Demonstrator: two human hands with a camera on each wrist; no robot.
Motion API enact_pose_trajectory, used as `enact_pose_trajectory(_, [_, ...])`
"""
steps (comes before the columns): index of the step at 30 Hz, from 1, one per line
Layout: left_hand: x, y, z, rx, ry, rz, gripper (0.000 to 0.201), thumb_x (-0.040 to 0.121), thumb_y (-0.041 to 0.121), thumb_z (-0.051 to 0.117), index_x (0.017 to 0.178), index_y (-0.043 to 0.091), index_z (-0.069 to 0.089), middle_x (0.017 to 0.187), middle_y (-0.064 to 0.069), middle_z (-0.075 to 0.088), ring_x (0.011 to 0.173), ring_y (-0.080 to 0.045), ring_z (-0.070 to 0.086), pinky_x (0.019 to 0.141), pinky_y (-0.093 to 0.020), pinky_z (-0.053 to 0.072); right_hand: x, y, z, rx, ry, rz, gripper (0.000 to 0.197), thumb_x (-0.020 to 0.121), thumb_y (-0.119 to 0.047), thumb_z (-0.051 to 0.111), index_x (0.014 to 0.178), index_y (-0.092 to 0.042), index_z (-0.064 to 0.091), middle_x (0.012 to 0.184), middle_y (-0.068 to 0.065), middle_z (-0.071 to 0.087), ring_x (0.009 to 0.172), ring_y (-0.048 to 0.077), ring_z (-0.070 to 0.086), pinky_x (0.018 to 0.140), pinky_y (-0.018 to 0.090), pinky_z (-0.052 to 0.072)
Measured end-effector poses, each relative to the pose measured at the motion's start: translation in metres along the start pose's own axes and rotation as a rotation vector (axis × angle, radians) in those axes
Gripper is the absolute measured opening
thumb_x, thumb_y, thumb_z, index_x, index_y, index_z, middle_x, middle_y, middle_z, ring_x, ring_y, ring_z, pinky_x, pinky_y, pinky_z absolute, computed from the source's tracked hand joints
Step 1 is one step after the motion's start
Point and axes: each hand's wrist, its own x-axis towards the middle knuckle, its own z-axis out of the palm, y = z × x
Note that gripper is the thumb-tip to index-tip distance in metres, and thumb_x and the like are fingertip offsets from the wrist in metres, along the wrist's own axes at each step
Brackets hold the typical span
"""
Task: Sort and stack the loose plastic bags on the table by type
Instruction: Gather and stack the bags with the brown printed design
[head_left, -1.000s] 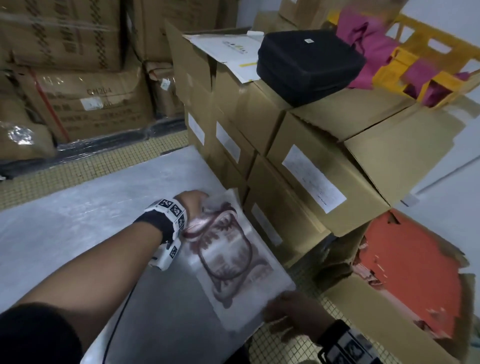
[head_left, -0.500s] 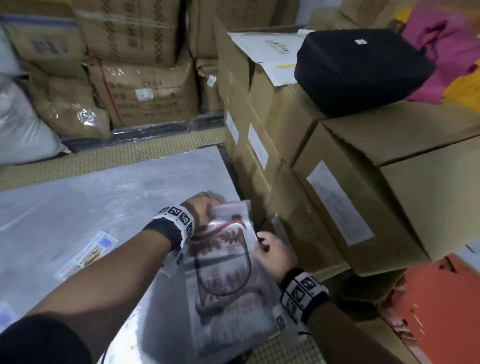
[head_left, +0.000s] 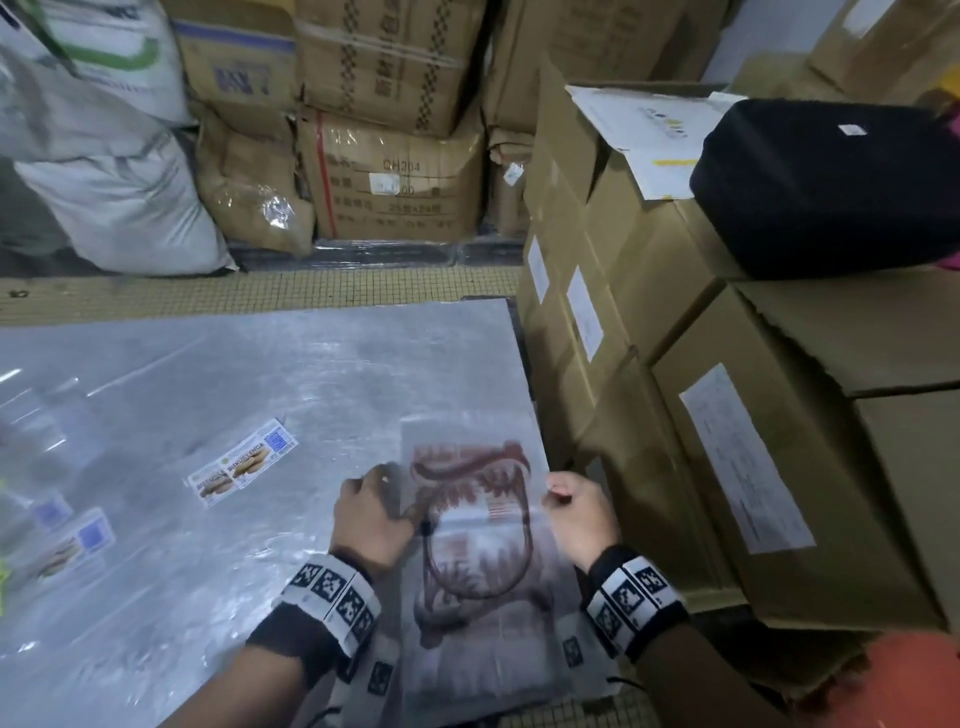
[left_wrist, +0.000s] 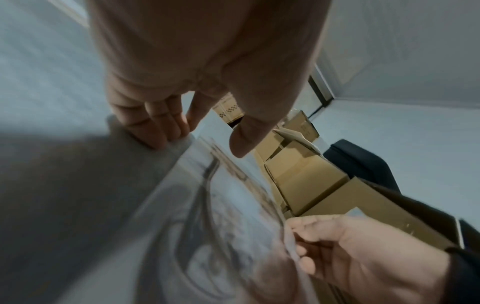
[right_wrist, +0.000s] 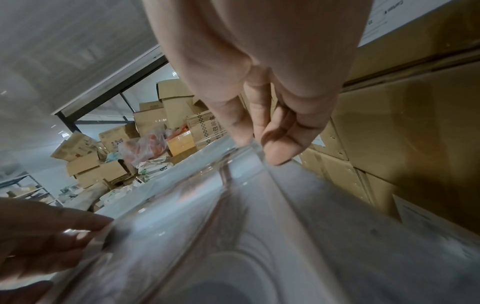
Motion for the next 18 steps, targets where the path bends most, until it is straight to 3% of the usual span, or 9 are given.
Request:
enact_pose_trajectory(2, [-0.005, -0.016, 0.015, -0.089, 0.002, 0.007, 0.028, 0.076, 0.035, 0.061, 0.103, 0.034, 0.054, 0.104, 0.004, 0.062, 0.109, -0.027, 0.058, 0.089, -0.040, 0.053, -0.003, 0.000, -0.002, 0.000, 0.015, 0.004, 0.026, 0.087, -0.004, 0.057, 0.105, -0.015, 0.073, 0.103, 0.006, 0.070, 0.099, 0.024, 0.063, 0.084, 0.024, 0.047])
enact_pose_trajectory(3, [0.000, -0.029, 0.026, -0.110, -0.005, 0.007, 0.025, 0.072, 0.038, 0.056, 0.097, 0.035, 0.055, 0.098, 0.009, 0.067, 0.104, -0.026, 0.062, 0.083, -0.040, 0.056, -0.005, 0.001, -0.003, -0.015, 0.016, -0.004, 0.025, 0.086, -0.002, 0.056, 0.100, -0.014, 0.073, 0.097, 0.007, 0.071, 0.093, 0.025, 0.064, 0.080, 0.026, 0.047])
enact_pose_trajectory(6, [0.020, -0.056, 0.057, -0.160, -0.035, 0.034, 0.030, 0.070, 0.038, 0.057, 0.100, 0.040, 0.057, 0.096, 0.009, 0.070, 0.098, -0.024, 0.065, 0.081, -0.040, 0.057, -0.004, 0.003, -0.001, -0.011, 0.017, -0.057, 0.017, 0.083, 0.000, 0.054, 0.083, -0.008, 0.069, 0.082, 0.012, 0.068, 0.082, 0.027, 0.062, 0.068, 0.027, 0.044])
enact_pose_trajectory(7, [0.014, -0.045, 0.054, -0.180, -0.024, 0.035, 0.030, 0.070, 0.038, 0.061, 0.100, 0.039, 0.057, 0.096, 0.006, 0.069, 0.096, -0.023, 0.064, 0.083, -0.039, 0.057, -0.003, 0.003, 0.000, 0.002, 0.005, -0.053, 0.015, 0.084, 0.000, 0.055, 0.084, -0.007, 0.068, 0.084, 0.011, 0.068, 0.084, 0.025, 0.063, 0.072, 0.026, 0.044])
enact_pose_trajectory(11, [0.005, -0.025, 0.047, -0.189, -0.016, -0.020, 0.033, 0.072, 0.046, 0.069, 0.102, 0.038, 0.057, 0.102, -0.002, 0.060, 0.094, -0.022, 0.059, 0.090, -0.034, 0.054, 0.003, 0.002, 0.004, 0.076, -0.025, 0.007, 0.032, 0.089, -0.004, 0.061, 0.119, -0.011, 0.068, 0.119, 0.005, 0.068, 0.113, 0.023, 0.061, 0.101, 0.032, 0.047])
enact_pose_trajectory(14, [0.001, -0.020, 0.044, -0.192, -0.025, -0.046, 0.037, 0.071, 0.052, 0.071, 0.103, 0.039, 0.057, 0.105, -0.003, 0.060, 0.097, -0.023, 0.059, 0.088, -0.033, 0.053, 0.007, 0.004, 0.004, 0.142, -0.031, 0.018, 0.033, 0.088, 0.000, 0.059, 0.119, -0.010, 0.068, 0.118, 0.007, 0.068, 0.112, 0.023, 0.062, 0.102, 0.034, 0.048])
enact_pose_trajectory(18, [-0.005, -0.005, 0.042, -0.170, 0.009, -0.062, 0.033, 0.083, 0.036, 0.068, 0.113, 0.031, 0.056, 0.112, -0.008, 0.051, 0.103, -0.021, 0.040, 0.084, -0.027, 0.038, 0.009, 0.001, -0.002, 0.248, -0.046, 0.084, 0.034, 0.089, 0.003, 0.055, 0.117, -0.011, 0.067, 0.111, 0.006, 0.068, 0.107, 0.024, 0.063, 0.100, 0.042, 0.050])
